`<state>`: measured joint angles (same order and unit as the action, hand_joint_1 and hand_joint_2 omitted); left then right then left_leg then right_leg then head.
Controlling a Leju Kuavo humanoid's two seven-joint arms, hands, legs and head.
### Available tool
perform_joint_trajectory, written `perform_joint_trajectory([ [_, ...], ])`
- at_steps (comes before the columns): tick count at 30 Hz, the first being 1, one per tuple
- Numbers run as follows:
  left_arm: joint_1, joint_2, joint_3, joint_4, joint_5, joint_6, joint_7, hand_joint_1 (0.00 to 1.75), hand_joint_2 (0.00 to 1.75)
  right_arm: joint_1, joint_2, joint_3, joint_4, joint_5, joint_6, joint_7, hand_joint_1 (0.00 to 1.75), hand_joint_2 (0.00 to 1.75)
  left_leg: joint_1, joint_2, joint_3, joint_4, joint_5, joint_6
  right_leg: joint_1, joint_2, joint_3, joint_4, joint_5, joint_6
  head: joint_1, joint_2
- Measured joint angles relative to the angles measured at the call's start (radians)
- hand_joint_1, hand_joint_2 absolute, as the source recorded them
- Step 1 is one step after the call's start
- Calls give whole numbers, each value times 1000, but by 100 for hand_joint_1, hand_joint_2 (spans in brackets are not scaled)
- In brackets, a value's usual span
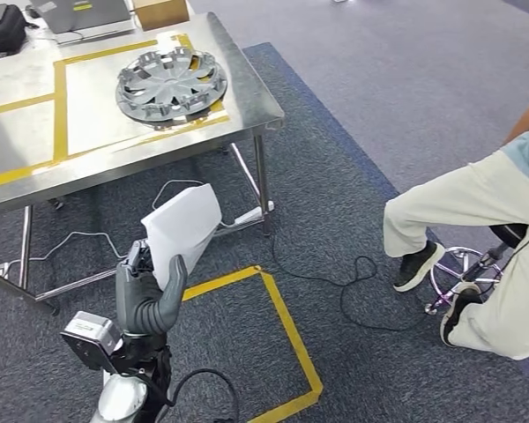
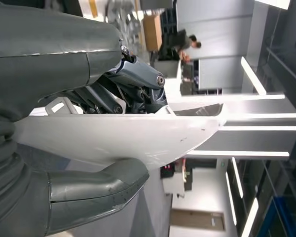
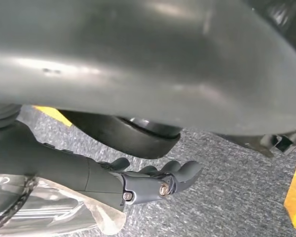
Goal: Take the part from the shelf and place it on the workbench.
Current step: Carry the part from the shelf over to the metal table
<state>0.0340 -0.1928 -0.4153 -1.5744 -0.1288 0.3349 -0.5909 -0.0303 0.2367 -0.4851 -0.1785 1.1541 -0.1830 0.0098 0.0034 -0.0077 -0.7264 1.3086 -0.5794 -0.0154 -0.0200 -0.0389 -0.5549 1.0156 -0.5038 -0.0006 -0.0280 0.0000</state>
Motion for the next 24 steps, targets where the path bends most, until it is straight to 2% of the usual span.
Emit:
perform_joint_trajectory([
  [1, 0, 1, 0, 0, 2, 0, 0, 175, 175, -1, 0, 0, 0, 1, 0, 0, 0, 0, 1, 4, 10, -23, 25, 1, 0, -13, 4, 0, -3, 1, 0, 0],
  [2, 0, 1, 1, 0, 4, 0, 0, 175, 175, -2, 0, 0, 0, 1, 1, 0, 0, 0, 1, 15, 38, -82, 63, 4, 0, -26, 10, 0, -7, 3, 0, 0],
  [4, -2, 1, 1, 0, 6, 0, -1, 175, 175, -2, 0, 0, 0, 3, 1, 0, 0, 0, -9, 67, 102, -213, 115, 15, 4, -47, 20, 0, -16, 11, -1, 0],
  [5, -4, 0, 1, 0, 6, 0, -2, 175, 175, -2, 0, 0, 0, 4, 1, 0, 0, 0, -15, 90, 120, -253, 124, 21, 6, -58, 23, 1, -20, 15, 0, 0],
  [6, -5, 0, 1, 0, 7, 0, -3, 175, 175, -2, 1, 0, 0, 4, 1, 1, 0, 0, -20, 102, 125, -269, 121, 27, 9, -69, 25, 0, -23, 21, 0, 0],
  [8, -5, 0, 3, 0, 9, 1, -3, 175, 175, -5, 1, 0, 0, 3, 4, 3, 0, 0, -21, 82, 123, -275, 120, 37, 11, -91, 31, -3, -29, 32, 2, 0],
  [9, -5, -1, 4, 0, 10, 2, -4, 175, 175, -6, 1, 0, 0, 1, 8, 5, 0, 0, -18, 70, 124, -278, 121, 42, 10, -82, 31, 1, -36, 38, 3, 0],
  [11, -7, -4, 5, 0, 10, 3, -5, 175, 175, -8, 1, 0, 0, -6, 18, 9, 0, 0, -12, 51, 128, -284, 124, 54, 6, -29, 6, 58, -73, 46, 8, 0],
  [12, -8, -6, 5, 0, 10, 3, -6, 175, 175, -7, 1, -1, 0, -8, 21, 12, 0, 0, -10, 43, 128, -285, 124, 58, 5, 3, -26, 120, -102, 48, 11, 0],
  [13, -9, -7, 5, 0, 10, 3, -6, 175, 175, -6, 0, -2, 0, -10, 24, 16, 0, 0, -10, 35, 128, -285, 123, 62, 4, 22, -65, 190, -128, 49, 13, 0],
  [14, -8, -7, 5, 0, 11, 3, -6, 175, 175, -5, 0, -2, 0, -11, 25, 20, 0, 0, -11, 27, 129, -284, 122, 64, 5, 30, -99, 246, -143, 50, 14, 0],
  [15, -8, -7, 5, 0, 11, 4, -6, 175, 175, -4, 0, -3, 0, -13, 27, 22, 0, 0, -12, 19, 130, -284, 120, 65, 5, 34, -124, 276, -140, 49, 14, 0],
  [16, -8, -7, 5, 1, 11, 5, -6, 175, 175, -3, 0, -5, 0, -14, 29, 23, 0, 0, -12, 13, 133, -284, 119, 65, 5, 34, -129, 265, -115, 48, 14, 0],
  [18, -8, -7, 6, 1, 13, 7, -6, 175, 175, -4, 0, -9, 0, -16, 32, 27, 0, 0, -12, 2, 141, -283, 113, 61, 5, 35, -89, 148, -32, 42, 15, 0],
  [19, -9, -7, 6, 1, 14, 8, -6, 175, 175, -4, 0, -10, 0, -17, 34, 31, 0, 0, -14, -1, 144, -282, 110, 57, 6, 36, -63, 84, -3, 39, 15, 0],
  [20, -9, -7, 6, 1, 15, 9, -6, 175, 175, -5, 0, -11, 0, -17, 35, 35, 0, 0, -16, -4, 144, -281, 107, 53, 7, 37, -40, 36, 12, 35, 14, 0],
  [21, -9, -7, 6, 1, 17, 10, -5, 175, 175, -5, 0, -12, 0, -17, 37, 37, 0, 0, -17, -5, 143, -280, 105, 48, 9, 38, -29, 13, 14, 33, 14, 0],
  [24, -9, -7, 6, 1, 24, 12, -3, 175, 175, -3, 0, -13, 0, -18, 42, 40, 0, 0, -15, -5, 143, -278, 102, 36, 10, 41, -20, 4, 10, 21, 13, 0],
])
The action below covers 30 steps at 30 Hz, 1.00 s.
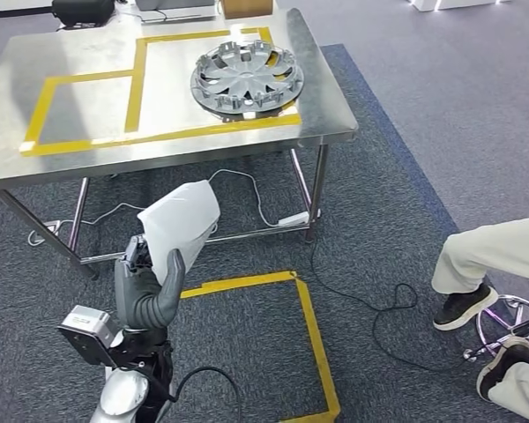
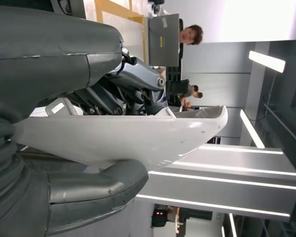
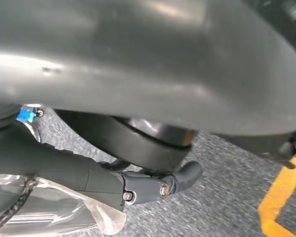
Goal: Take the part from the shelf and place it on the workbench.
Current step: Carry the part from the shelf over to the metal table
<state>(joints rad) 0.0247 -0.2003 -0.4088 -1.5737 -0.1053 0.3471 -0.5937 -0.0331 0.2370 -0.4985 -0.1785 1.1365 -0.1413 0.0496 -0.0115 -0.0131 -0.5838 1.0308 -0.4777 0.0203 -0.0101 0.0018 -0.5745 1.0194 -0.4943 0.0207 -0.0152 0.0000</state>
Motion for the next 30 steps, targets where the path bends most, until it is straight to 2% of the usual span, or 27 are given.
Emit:
perform_joint_trajectory([
  [2, -1, 0, 0, 0, 1, 0, 0, 175, 175, 0, 0, -1, 0, -1, 4, 2, 0, 0, 2, 2, -13, 37, -25, -11, -4, -1, 7, -4, 0, -9, -4, 0],
  [3, -1, 0, 0, 0, 2, -1, 1, 175, 175, 0, 1, -2, 0, -1, 6, 2, 0, 0, 5, 3, -33, 83, -50, -18, -6, -3, 11, -5, -2, -13, -6, 0],
  [5, 0, 2, 0, 0, 4, -1, 2, 175, 175, -1, 1, -3, 0, -3, 9, 6, 0, 0, 10, 4, -95, 210, -101, -27, -6, -4, 17, -5, -7, -19, -9, 0],
  [6, 1, 3, 0, 0, 6, -2, 3, 175, 175, 0, 1, -4, 0, -3, 10, 9, 0, 0, 12, 4, -121, 258, -112, -29, -5, -4, 20, -5, -10, -21, -8, 0],
  [7, 2, 4, 0, 1, 7, -2, 3, 175, 175, 0, 1, -5, 0, -4, 10, 11, 0, 0, 14, 4, -132, 274, -104, -30, -5, -4, 23, -5, -13, -21, -9, 0],
  [8, 2, 4, 1, 1, 8, -2, 3, 175, 175, 0, 1, -5, 0, -4, 11, 14, 0, 0, 16, 5, -125, 251, -77, -30, -5, -4, 29, -5, -16, -19, -9, 0],
  [10, 2, 5, 1, 1, 8, -2, 4, 175, 175, 0, 1, -6, 0, -4, 12, 14, 0, 0, 17, 7, -75, 133, -3, -25, -5, -3, 38, -5, -25, -14, -8, 0],
  [11, 2, 4, 1, 1, 8, -2, 4, 175, 175, 0, 1, -6, 0, -4, 12, 14, 0, 0, 15, 8, -50, 74, 20, -22, -4, -3, 42, -4, -30, -10, -8, 0],
  [12, 2, 4, 1, 1, 8, -2, 4, 175, 175, -1, 1, -6, 0, -4, 12, 15, 0, 0, 13, 9, -35, 37, 27, -18, -3, -3, 42, -4, -33, -4, -7, 0],
  [13, 2, 4, 1, 1, 8, -2, 4, 175, 175, -1, 1, -6, 0, -4, 12, 15, 0, 0, 11, 9, -29, 21, 22, -14, -2, -4, 39, -4, -34, 1, -6, 0],
  [15, 2, 3, 1, 1, 8, -2, 5, 175, 175, -3, 1, -6, 0, -5, 12, 15, 0, 0, 10, 7, -29, 10, 17, -4, -2, -6, 40, -8, -36, 13, -4, 0],
  [17, 2, 2, 1, 1, 8, -2, 5, 175, 175, -4, 1, -7, 0, -5, 12, 14, 0, 0, 14, 7, -21, 2, 16, 8, -3, -6, 30, 14, -53, 24, -1, 0],
  [18, 1, 1, 1, 1, 8, -2, 5, 175, 175, -5, 1, -7, 0, -5, 12, 14, 0, 0, 16, 7, -16, -2, 15, 14, -3, -5, 9, 56, -74, 28, 2, 0],
  [20, 1, -1, 1, 1, 8, -2, 5, 175, 175, -5, 1, -7, 0, -5, 12, 14, 0, 0, 14, 8, -12, -2, 10, 22, -2, -5, -67, 192, -127, 32, 6, 0],
  [21, 2, -1, 1, 1, 8, -2, 5, 175, 175, -5, 1, -7, 0, -5, 12, 14, 0, 0, 12, 8, -10, -2, 8, 24, -2, -5, -105, 253, -141, 33, 6, 0],
  [22, 2, -1, 1, 1, 8, -2, 5, 175, 175, -5, 1, -7, 0, -5, 12, 15, 0, 0, 11, 7, -6, -2, 5, 26, -2, -5, -129, 282, -137, 32, 6, 0],
  [23, 3, -1, 1, 1, 8, -2, 5, 175, 175, -4, 1, -7, 0, -5, 12, 15, 0, 0, 9, 6, -1, -2, 2, 26, -1, -4, -132, 271, -111, 30, 6, 0],
  [24, 3, -1, 1, 1, 8, -2, 5, 175, 175, -4, 1, -8, 0, -5, 11, 15, 0, 0, 8, 4, 5, -2, -2, 26, -1, -4, -115, 220, -69, 26, 6, 0],
  [25, 3, -1, 1, 1, 8, -2, 5, 175, 175, -4, 1, -8, 0, -5, 12, 15, 0, 0, 7, 3, 12, -2, -7, 24, 0, -4, -87, 149, -27, 21, 6, 0],
  [26, 3, -2, 1, 1, 8, -2, 5, 175, 175, -4, 1, -9, 0, -5, 12, 15, 0, 0, 5, 1, 16, -1, -11, 20, 2, -4, -56, 84, 2, 16, 6, 0],
  [27, 2, -2, 1, 1, 8, -2, 5, 175, 175, -4, 1, -9, 0, -5, 13, 15, 0, 0, 3, 1, 17, 0, -14, 17, 3, -3, -33, 37, 15, 10, 6, 0],
  [28, 2, -2, 1, 1, 8, -2, 5, 175, 175, -4, 1, -10, 0, -6, 13, 15, 0, 0, 2, 1, 17, 1, -16, 12, 5, -2, -20, 13, 15, 7, 5, 0],
  [30, 2, -3, 1, 1, 8, -3, 5, 175, 175, -3, 1, -10, 0, -6, 15, 15, 0, 0, 2, 1, 16, 0, -18, 4, 6, 0, -14, 2, 8, -1, 4, 0],
])
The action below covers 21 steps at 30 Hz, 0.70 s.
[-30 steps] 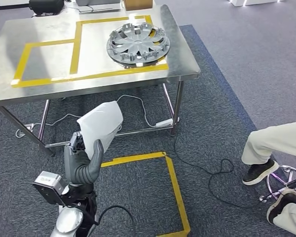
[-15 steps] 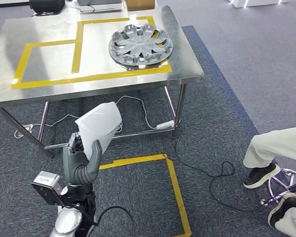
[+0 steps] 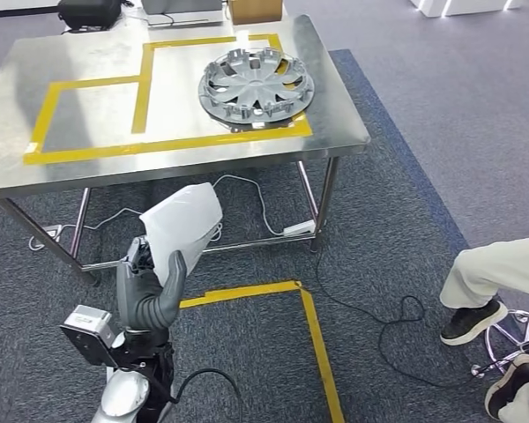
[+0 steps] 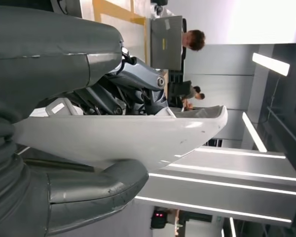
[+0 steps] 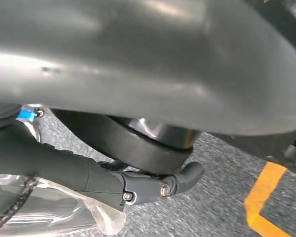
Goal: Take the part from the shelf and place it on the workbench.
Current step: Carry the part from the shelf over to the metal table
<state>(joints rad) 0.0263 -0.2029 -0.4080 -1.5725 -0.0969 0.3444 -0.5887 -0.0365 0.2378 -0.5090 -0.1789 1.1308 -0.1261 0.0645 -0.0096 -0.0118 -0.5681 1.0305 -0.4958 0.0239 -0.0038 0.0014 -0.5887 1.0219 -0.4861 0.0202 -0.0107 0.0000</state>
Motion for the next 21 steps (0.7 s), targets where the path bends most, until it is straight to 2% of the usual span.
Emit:
perform_joint_trajectory([
  [2, -1, 0, 0, 0, 1, -1, 0, 175, 175, 2, 1, -1, 0, 0, 1, 0, 0, 0, 1, 1, -3, 17, -14, -13, -5, 0, 8, -8, 0, -9, -2, 0],
  [3, -2, 0, 0, 0, 1, -1, 0, 175, 175, 2, 1, -1, 0, 0, 2, 0, 0, 0, 3, 2, -17, 50, -31, -20, -8, -1, 13, -11, -1, -14, -5, 0],
  [4, -2, 0, 0, 0, 1, 0, 0, 175, 175, 1, 1, -1, 0, 0, 2, 0, 0, 0, 6, 3, -42, 102, -55, -25, -9, -2, 19, -13, -3, -18, -7, 0],
  [6, 0, 2, 0, 0, 3, 2, 0, 175, 175, 2, 1, -2, 0, 0, 4, 0, 0, 0, 12, 4, -111, 230, -100, -34, -9, -3, 26, -13, -9, -22, -9, 0],
  [7, 1, 3, 0, 0, 4, 3, 0, 175, 175, 2, 1, -2, 0, 0, 5, 0, 0, 0, 15, 4, -135, 268, -101, -36, -9, -3, 31, -13, -12, -22, -9, 0],
  [8, 2, 5, 0, 0, 4, 4, 1, 175, 175, 3, 1, -3, 0, 0, 5, 0, 0, 0, 16, 4, -145, 272, -84, -37, -9, -2, 37, -13, -16, -22, -10, 0],
  [9, 2, 6, 0, 0, 5, 4, 1, 175, 175, 3, 1, -3, 0, 0, 5, 0, 0, 0, 18, 4, -135, 235, -47, -37, -10, -1, 44, -12, -21, -20, -10, 0],
  [10, 2, 6, 1, 0, 5, 4, 1, 175, 175, 3, 1, -4, 0, 1, 6, 0, 0, 0, 19, 5, -112, 172, -2, -36, -10, -1, 52, -13, -27, -17, -10, 0],
  [11, 2, 6, 1, 0, 6, 4, 1, 175, 175, 3, 1, -4, 0, 1, 6, 0, 0, 0, 18, 6, -87, 110, 30, -34, -8, 0, 57, -12, -33, -13, -9, 0],
  [12, 1, 6, 1, 0, 6, 4, 1, 175, 175, 2, 1, -5, 0, 1, 6, 0, 0, 0, 17, 7, -64, 56, 46, -30, -7, 0, 61, -11, -38, -7, -10, 0],
  [13, 1, 6, 1, 0, 7, 4, 1, 175, 175, 1, 1, -5, 0, 1, 7, 1, 0, 0, 15, 8, -53, 26, 48, -25, -6, -1, 61, -12, -42, -1, -9, 0],
  [17, 1, 5, 1, 0, 9, 4, 1, 175, 175, -1, 1, -6, 0, 1, 7, 0, 0, 0, 14, 5, -42, 6, 33, 1, -7, -4, 59, -10, -56, 22, -3, 0],
  [18, 0, 4, 1, 0, 9, 4, 1, 175, 175, -2, 1, -6, 0, 1, 8, 0, 0, 0, 15, 5, -38, 3, 32, 7, -7, -4, 47, 17, -70, 26, 0, 0],
  [19, 0, 2, 1, 0, 9, 4, 1, 175, 175, -4, 1, -6, 0, 2, 8, 0, 0, 0, 17, 5, -33, 1, 30, 13, -8, -3, 22, 64, -92, 29, 3, 0],
  [21, -1, 1, 1, 0, 9, 4, 1, 175, 175, -4, 1, -6, 0, 2, 10, 0, 0, 0, 14, 6, -29, 1, 24, 20, -7, -3, -57, 202, -141, 31, 7, 0],
])
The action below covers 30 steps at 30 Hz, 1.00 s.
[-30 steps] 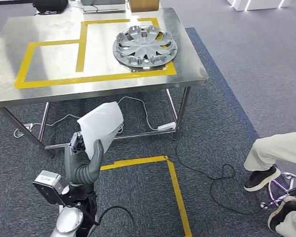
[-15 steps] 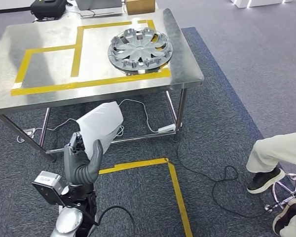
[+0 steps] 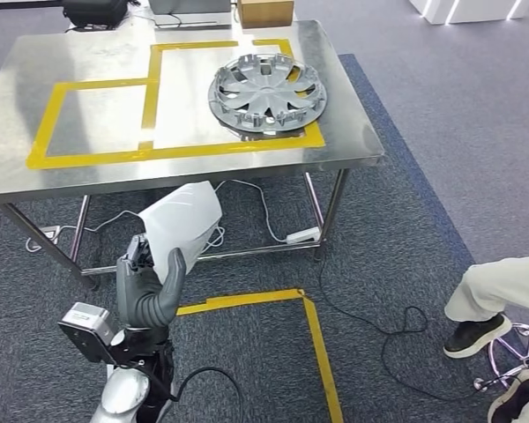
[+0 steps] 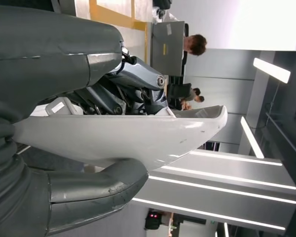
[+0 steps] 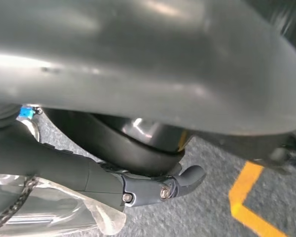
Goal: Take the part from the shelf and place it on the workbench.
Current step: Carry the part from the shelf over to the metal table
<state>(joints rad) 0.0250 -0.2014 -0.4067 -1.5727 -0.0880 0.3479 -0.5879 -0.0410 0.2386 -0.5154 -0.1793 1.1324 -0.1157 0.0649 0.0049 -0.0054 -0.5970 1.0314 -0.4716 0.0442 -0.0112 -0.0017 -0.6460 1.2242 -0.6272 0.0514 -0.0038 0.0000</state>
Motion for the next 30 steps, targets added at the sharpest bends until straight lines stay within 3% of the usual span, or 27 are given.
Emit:
perform_joint_trajectory([
  [1, 1, 0, 0, 0, 0, 0, 0, 175, 175, 0, 0, -1, 0, 0, 1, 0, 0, 0, -2, 0, 3, 0, -3, 2, 0, 0, -36, 52, -8, 0, 0, 0],
  [2, 1, 0, 0, 0, 0, 0, 0, 175, 175, 1, 0, -1, 0, -1, 1, 0, 0, 0, -3, -1, 7, 0, -7, 3, 1, 0, -58, 71, 3, -2, 0, 0],
  [3, 1, 0, 0, 0, 0, 0, 0, 175, 175, 1, 0, -2, 0, -1, 2, 0, 0, 0, -4, -3, 14, 0, -12, 3, 1, 0, -58, 49, 35, -5, 0, 0],
  [5, 1, 0, 0, 0, 0, 0, 0, 175, 175, 1, 0, -2, 0, -1, 2, 1, 0, 0, -6, -5, 31, 0, -23, 0, 3, 0, -12, -76, 119, -15, 0, 0],
  [7, 0, -1, 0, 0, 0, 0, 0, 175, 175, 1, 0, -3, 0, -1, 4, 1, 0, 0, -9, -6, 37, 2, -33, -8, 7, 1, 36, -176, 154, -24, 0, 0],
  [9, -1, -1, 0, 0, 0, 0, 0, 175, 175, 2, 0, -3, 0, 0, 5, 1, 0, 0, -10, -6, 36, 2, -35, -18, 10, 3, 49, -199, 146, -31, -2, 0],
  [12, -2, 0, 0, -1, 1, 0, 0, 175, 175, 4, 2, -3, 0, 1, 6, 1, 0, 0, -9, -4, 33, 23, -55, -35, 3, 3, 62, -211, 144, -44, -7, 0],
  [13, -2, 1, 1, -1, 1, -1, 0, 175, 175, 4, 3, -3, 0, 1, 6, 1, 0, 0, -8, -3, 18, 60, -75, -41, 0, 2, 69, -215, 142, -49, -10, 0],
  [15, -1, 3, 1, -1, 1, -1, 0, 175, 175, 4, 3, -3, 0, 1, 7, 1, 0, 0, -3, -2, -46, 183, -125, -50, 0, 1, 77, -216, 136, -56, -15, 0],
  [17, 3, 7, 1, 0, 2, -1, 0, 175, 175, 6, 3, -3, 0, 1, 8, 1, 0, 0, 1, -2, -99, 268, -135, -55, 0, 1, 86, -216, 128, -57, -14, 0],
  [18, 4, 8, 1, 0, 2, -1, 0, 175, 175, 6, 3, -3, 0, 1, 8, 1, 0, 0, 1, -2, -103, 259, -111, -56, 0, 2, 92, -216, 123, -56, -14, 0],
  [19, 5, 10, 2, 0, 2, -1, 0, 175, 175, 7, 3, -3, 1, 1, 10, 1, 0, 0, 2, -1, -89, 214, -70, -55, 0, 3, 100, -216, 118, -55, -15, 0],
  [21, 5, 12, 2, -1, 3, -3, 0, 175, 175, 6, 3, -3, 1, 2, 14, 1, 0, 0, 0, 0, -39, 89, 1, -49, 2, 4, 113, -215, 107, -48, -14, 0],
  [22, 6, 13, 2, -1, 4, -6, 1, 175, 175, 6, 3, -3, 1, 2, 17, 1, 0, 0, -2, 1, -19, 43, 13, -43, 3, 3, 115, -215, 103, -43, -15, 0],
  [27, 22, 17, 11, -7, 5, -18, 2, 175, 175, 2, 3, -3, 0, 5, 21, 0, 0, 0, -3, -1, 3, -3, 1, -16, 2, 0, 110, -206, 84, -15, -8, 0],
  [28, 24, 18, 13, -8, 5, -18, 1, 175, 175, 1, 3, -3, 0, 5, 21, 0, 0, 0, -1, -1, 9, -8, 0, -11, 2, 1, 92, -173, 67, -11, -6, 0],
  [30, 28, 19, 16, -10, 4, -19, 1, 175, 175, -1, 3, -3, 0, 5, 22, 0, 0, 0, 0, 1, 18, -11, -6, -2, 0, 1, 22, -51, 21, -7, -2, 0],
])
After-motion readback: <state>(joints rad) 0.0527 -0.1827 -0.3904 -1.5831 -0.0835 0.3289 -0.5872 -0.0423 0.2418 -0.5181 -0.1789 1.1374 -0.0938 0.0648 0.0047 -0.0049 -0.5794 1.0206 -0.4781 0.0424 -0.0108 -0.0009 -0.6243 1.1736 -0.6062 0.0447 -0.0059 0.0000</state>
